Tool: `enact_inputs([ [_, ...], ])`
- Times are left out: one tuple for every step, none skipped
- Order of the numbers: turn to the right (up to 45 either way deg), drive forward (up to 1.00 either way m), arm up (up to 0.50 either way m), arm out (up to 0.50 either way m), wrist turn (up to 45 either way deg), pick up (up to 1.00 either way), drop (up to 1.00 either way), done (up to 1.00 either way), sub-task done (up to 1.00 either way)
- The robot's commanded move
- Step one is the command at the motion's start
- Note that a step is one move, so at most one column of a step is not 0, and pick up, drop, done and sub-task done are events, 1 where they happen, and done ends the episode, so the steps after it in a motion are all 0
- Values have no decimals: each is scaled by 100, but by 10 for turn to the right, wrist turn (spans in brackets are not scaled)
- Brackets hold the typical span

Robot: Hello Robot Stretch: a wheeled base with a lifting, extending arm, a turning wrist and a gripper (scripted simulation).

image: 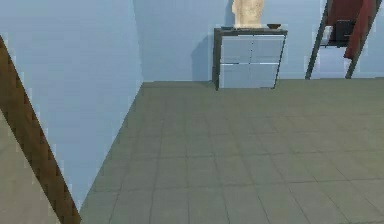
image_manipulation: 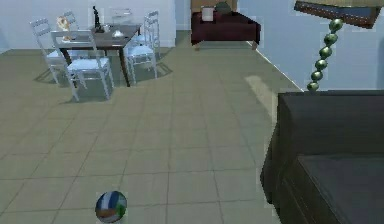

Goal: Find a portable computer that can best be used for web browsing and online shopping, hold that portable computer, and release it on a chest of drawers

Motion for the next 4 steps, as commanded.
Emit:
enact_inputs([
  [-30,0,0,0,0,0,0,0,0],
  [0,60,0,0,0,0,0,0,0],
  [450,0,0,0,0,0,0,0,0],
  [30,0,0,0,0,0,0,0,0],
])
